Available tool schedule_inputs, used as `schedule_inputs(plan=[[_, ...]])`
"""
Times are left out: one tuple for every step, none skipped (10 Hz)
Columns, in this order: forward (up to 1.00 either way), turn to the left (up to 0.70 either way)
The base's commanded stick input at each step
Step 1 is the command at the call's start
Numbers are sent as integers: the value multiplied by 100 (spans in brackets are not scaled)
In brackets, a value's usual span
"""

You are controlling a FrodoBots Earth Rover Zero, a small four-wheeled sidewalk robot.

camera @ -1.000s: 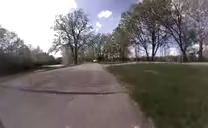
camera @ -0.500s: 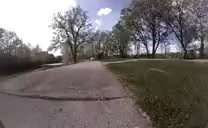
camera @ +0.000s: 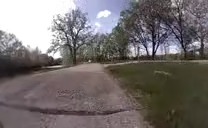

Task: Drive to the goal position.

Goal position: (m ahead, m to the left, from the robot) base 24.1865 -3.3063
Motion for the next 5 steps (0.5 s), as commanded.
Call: schedule_inputs(plan=[[81, 0], [81, 0], [81, 0], [81, 0], [81, 0]])
